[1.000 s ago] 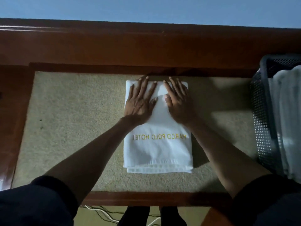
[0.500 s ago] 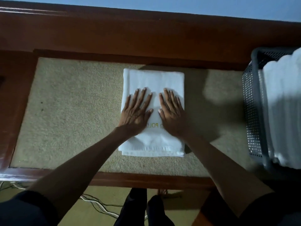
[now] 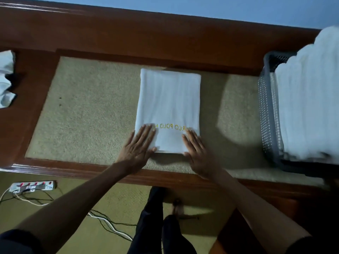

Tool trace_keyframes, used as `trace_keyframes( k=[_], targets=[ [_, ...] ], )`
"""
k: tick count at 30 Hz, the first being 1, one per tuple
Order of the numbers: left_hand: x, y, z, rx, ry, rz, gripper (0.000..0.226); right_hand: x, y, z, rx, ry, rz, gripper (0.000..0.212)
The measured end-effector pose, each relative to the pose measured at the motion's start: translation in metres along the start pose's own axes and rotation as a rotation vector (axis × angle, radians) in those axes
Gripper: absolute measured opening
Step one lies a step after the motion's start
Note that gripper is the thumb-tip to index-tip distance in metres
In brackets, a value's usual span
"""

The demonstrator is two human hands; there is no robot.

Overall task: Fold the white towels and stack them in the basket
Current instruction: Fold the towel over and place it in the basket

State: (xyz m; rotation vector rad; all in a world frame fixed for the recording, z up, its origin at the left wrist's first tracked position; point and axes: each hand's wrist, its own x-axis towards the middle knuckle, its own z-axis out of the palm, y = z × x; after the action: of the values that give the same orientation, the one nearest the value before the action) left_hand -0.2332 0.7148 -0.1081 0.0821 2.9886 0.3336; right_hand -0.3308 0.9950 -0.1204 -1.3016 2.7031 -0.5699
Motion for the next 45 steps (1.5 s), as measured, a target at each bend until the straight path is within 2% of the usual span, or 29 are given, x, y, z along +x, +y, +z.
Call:
trace_keyframes(
  k=[3,5,7,9,12,14,17,19,21,23,25,29,34,38,42,45],
  targets=[
    [-0.018,0.002,-0.003,-0.072,0.061,-0.018,0.063,-0.019,0.001,-0.007,0.009,-0.028,-0.022,0.051],
    [-0.018,0.003,-0.017,-0.151,0.247,-0.06,0.049,-0.024,0.005,-0.015,0.084,-0.017,-0.023,0.049],
    [0.001,0.004,-0.042,-0.244,0.362,-0.19,0.054,-0.016,0.006,-0.03,0.17,0.031,0.077,0.044],
    [0.028,0.001,-0.064,-0.296,0.394,-0.374,0.053,0.006,0.007,-0.044,0.266,0.118,0.234,0.038],
    [0.073,-0.014,-0.077,-0.44,0.344,-0.596,0.034,0.052,0.014,-0.053,0.368,0.212,0.434,0.036],
    [0.105,-0.026,-0.079,-0.584,0.225,-0.735,0.053,0.087,0.023,-0.055,0.448,0.249,0.571,0.037],
    [0.149,-0.047,-0.074,-0.904,0.077,-0.947,0.078,0.135,0.039,-0.06,0.625,0.117,0.86,0.056],
    [0.167,-0.056,-0.074,-0.996,-0.032,-0.928,0.077,0.16,0.048,-0.058,0.762,0.071,0.993,0.059],
    [0.178,-0.059,-0.076,-1.078,-0.074,-0.876,0.06,0.178,0.058,-0.056,0.81,0.08,1.071,0.058],
    [0.185,-0.065,-0.076,-1.154,-0.082,-0.883,0.045,0.187,0.066,-0.053,0.882,0.08,1.125,0.049],
    [0.187,-0.071,-0.077,-1.207,-0.13,-0.899,0.045,0.191,0.07,-0.054,1.004,0.08,1.152,0.038],
    [0.183,-0.074,-0.085,-1.427,-0.205,-0.864,0.046,0.185,0.07,-0.055,1.234,0.11,1.118,0.033],
    [0.17,-0.054,-0.117,-1.602,-0.329,-0.613,0.042,0.155,0.057,-0.08,1.383,0.189,0.98,0.046],
    [0.161,-0.02,-0.169,-1.588,-0.337,-0.482,0.043,0.12,0.036,-0.129,1.313,0.254,0.865,0.044],
    [0.148,0.034,-0.232,-1.526,-0.296,-0.37,0.042,0.082,0.025,-0.197,1.148,0.3,0.748,0.058],
    [0.139,0.081,-0.282,-1.506,-0.25,-0.275,0.047,0.054,0.01,-0.263,0.855,0.535,0.688,0.043]
  ],
)
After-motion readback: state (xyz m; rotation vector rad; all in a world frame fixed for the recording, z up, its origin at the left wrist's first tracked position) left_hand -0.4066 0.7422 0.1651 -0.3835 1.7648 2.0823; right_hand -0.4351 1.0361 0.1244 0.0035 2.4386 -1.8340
